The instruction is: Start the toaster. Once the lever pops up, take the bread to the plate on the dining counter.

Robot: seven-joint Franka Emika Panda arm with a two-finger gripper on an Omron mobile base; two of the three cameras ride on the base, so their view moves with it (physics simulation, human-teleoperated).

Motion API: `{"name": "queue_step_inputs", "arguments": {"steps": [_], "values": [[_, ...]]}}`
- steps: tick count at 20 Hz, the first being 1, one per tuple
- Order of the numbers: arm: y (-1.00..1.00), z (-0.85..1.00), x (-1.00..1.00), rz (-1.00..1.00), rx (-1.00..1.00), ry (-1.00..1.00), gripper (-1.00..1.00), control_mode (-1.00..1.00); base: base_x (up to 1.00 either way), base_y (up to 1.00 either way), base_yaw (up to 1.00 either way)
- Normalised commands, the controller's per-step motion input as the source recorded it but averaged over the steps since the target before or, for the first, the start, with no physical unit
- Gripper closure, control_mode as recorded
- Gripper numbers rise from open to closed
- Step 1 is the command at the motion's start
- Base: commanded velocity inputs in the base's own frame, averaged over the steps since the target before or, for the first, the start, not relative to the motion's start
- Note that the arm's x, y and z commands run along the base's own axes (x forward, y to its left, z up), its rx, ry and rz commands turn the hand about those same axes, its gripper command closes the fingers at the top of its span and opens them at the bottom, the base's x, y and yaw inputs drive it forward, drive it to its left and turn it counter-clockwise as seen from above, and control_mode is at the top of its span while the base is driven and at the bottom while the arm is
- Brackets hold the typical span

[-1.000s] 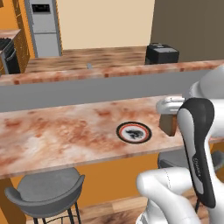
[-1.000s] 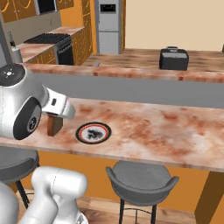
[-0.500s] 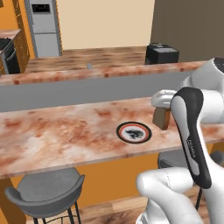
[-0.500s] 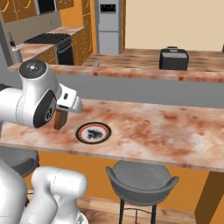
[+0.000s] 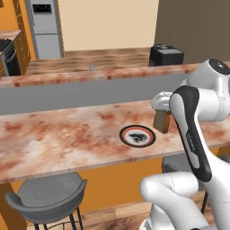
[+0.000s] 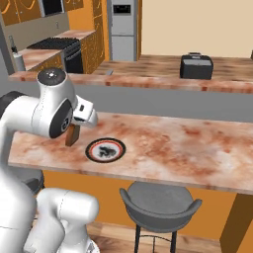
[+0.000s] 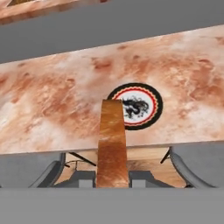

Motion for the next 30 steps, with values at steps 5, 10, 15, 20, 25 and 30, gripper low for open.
{"name": "queue_step_inputs", "arguments": {"steps": [5, 10, 15, 20, 25, 30], "values": [[-0.08, -0.16, 0.07, 0.07, 0.06, 0.04, 1.0, -1.0, 0.0, 0.0, 0.0], [0.0, -0.23, 0.37, 0.05, 0.01, 0.03, 1.0, -1.0, 0.0, 0.0, 0.0], [0.0, -0.23, 0.45, 0.02, 0.0, 0.0, 1.0, -1.0, 0.0, 0.0, 0.0], [0.06, -0.22, 0.36, 0.0, 0.0, 0.0, 1.0, -1.0, 0.0, 0.0, 0.0], [0.14, -0.2, 0.29, 0.0, 0.0, 0.01, 1.0, -1.0, 0.0, 0.0, 0.0], [0.13, -0.26, 0.29, 0.0, 0.0, 0.01, 1.0, -1.0, 0.0, 0.0, 0.0]]}}
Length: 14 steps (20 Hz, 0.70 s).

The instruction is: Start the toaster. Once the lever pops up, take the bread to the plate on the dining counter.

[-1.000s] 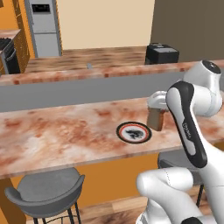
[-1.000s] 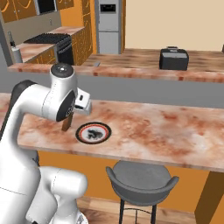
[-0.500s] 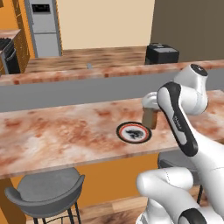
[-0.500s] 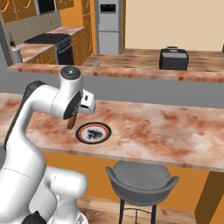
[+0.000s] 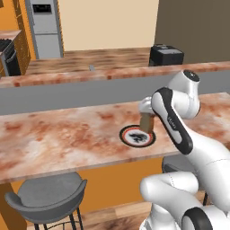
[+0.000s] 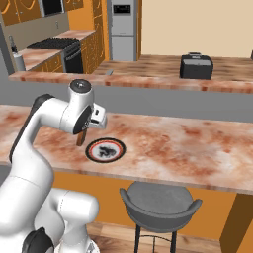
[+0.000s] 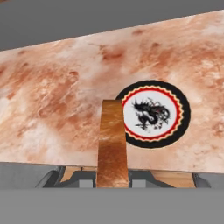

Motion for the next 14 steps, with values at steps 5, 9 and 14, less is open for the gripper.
{"name": "queue_step_inputs", "arguments": {"steps": [5, 9, 14], "values": [[0.02, -0.28, 0.22, 0.0, 0.0, 0.0, 1.0, -1.0, 0.0, 0.0, 0.0], [0.0, -0.32, 0.21, 0.01, 0.0, 0.0, 1.0, -1.0, 0.0, 0.0, 0.0], [0.0, -0.27, 0.25, 0.0, 0.0, 0.0, 1.0, -1.0, 0.0, 0.0, 0.0]]}}
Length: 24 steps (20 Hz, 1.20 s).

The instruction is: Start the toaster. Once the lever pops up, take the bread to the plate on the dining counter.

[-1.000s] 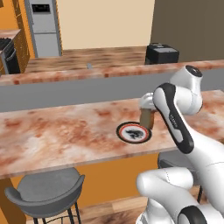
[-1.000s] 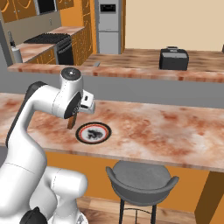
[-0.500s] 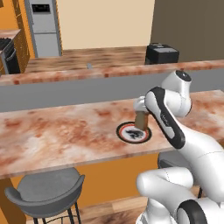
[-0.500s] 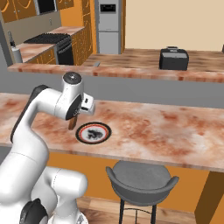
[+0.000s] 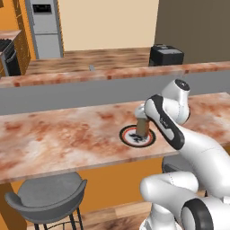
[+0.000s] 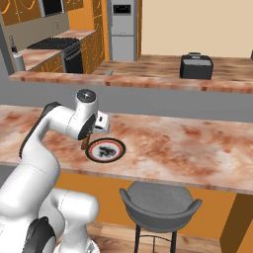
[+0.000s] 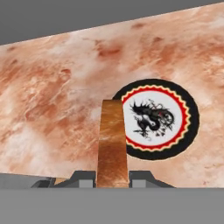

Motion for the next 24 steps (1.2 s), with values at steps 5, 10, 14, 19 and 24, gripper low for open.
{"name": "queue_step_inputs", "arguments": {"steps": [5, 10, 14, 19, 24], "values": [[0.0, -0.21, 0.1, 0.01, 0.0, 0.0, 1.0, -1.0, 0.0, 0.0, 0.0], [0.0, -0.2, 0.13, 0.0, 0.0, 0.0, 1.0, -1.0, 0.0, 0.0, 0.0], [0.0, -0.13, 0.16, 0.0, 0.0, 0.0, 1.0, -1.0, 0.0, 0.0, 0.0], [0.08, -0.11, 0.28, 0.0, 0.0, 0.0, 1.0, -1.0, 0.0, 0.0, 0.0], [0.13, -0.08, 0.28, 0.0, 0.0, 0.0, 1.0, -1.0, 0.0, 0.0, 0.0]]}}
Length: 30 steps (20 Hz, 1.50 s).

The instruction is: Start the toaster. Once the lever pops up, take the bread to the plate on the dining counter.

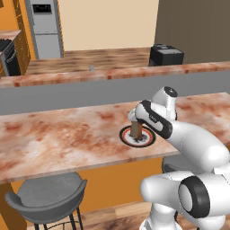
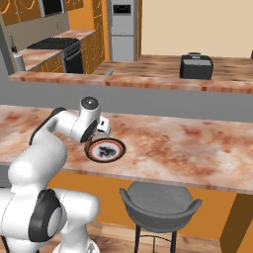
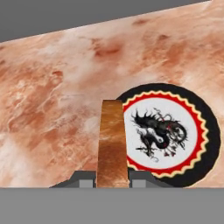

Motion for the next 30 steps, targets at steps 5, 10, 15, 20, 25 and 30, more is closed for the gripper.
{"name": "queue_step_inputs", "arguments": {"steps": [5, 10, 15, 20, 25, 30], "values": [[0.03, -0.12, 0.22, 0.0, 0.0, 0.0, 1.0, -1.0, 0.0, 0.0, 0.0], [0.0, -0.15, 0.1, 0.0, 0.0, 0.0, 1.0, -1.0, 0.0, 0.0, 0.0], [0.0, -0.18, 0.0, 0.0, 0.0, 0.0, 1.0, -1.0, 0.0, 0.0, 0.0], [0.0, -0.2, 0.0, 0.0, 0.0, 0.0, 1.0, -1.0, 0.0, 0.0, 0.0], [0.0, -0.12, 0.0, 0.0, 0.0, 0.0, 1.0, -1.0, 0.0, 0.0, 0.0], [0.0, -0.03, 0.04, 0.0, 0.0, -0.02, 1.0, -1.0, 0.0, 0.0, 0.0]]}}
